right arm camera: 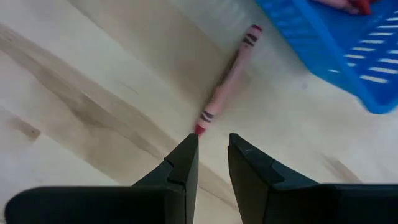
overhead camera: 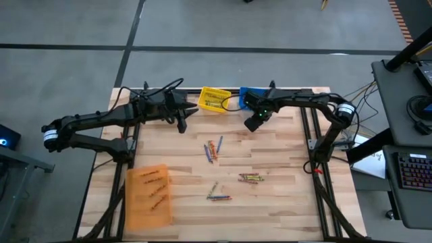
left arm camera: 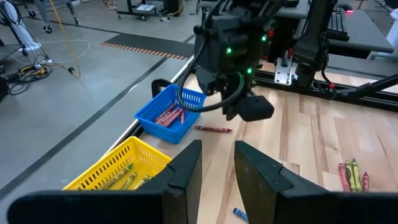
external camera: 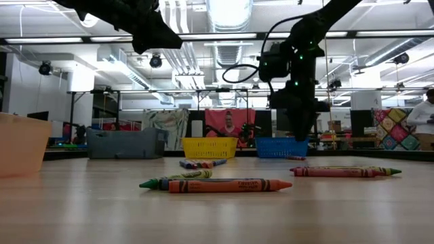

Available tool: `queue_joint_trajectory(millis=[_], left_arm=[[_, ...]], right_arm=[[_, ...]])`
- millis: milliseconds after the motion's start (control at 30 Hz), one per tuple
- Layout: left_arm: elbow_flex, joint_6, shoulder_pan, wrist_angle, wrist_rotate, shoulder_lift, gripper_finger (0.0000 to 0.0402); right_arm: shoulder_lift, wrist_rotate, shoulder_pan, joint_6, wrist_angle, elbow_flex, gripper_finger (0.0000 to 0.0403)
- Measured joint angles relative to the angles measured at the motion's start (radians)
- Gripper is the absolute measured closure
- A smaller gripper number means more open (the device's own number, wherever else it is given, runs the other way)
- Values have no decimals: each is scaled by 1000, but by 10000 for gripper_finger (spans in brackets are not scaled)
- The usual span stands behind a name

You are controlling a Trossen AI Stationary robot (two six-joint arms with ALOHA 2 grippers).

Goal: Sort crayons
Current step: Put the red crayon into the blue bin

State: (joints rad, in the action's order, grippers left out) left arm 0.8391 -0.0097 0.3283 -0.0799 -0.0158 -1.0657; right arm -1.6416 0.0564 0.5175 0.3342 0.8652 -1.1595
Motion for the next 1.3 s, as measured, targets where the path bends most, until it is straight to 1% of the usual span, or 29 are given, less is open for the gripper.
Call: queue_joint_trajectory(millis=[200, 400, 600, 1067, 1300], left_arm=[[0, 0, 0, 0, 0, 0, 324], [0, 0, 0, 0, 0, 0, 324], [0, 0, 0, 0, 0, 0, 324], [0, 0, 0, -1, 0, 0, 324], [0, 0, 0, -1, 0, 0, 324]], right_arm=[[-3, -2, 0, 21, -120, 59, 326], [-3, -1, 2, 40, -196, 91, 326], [-10, 50, 2, 59, -202, 97, 326], [-101, 52, 2, 55, -224, 100, 326], [-117, 49, 2, 49, -225, 99, 330]])
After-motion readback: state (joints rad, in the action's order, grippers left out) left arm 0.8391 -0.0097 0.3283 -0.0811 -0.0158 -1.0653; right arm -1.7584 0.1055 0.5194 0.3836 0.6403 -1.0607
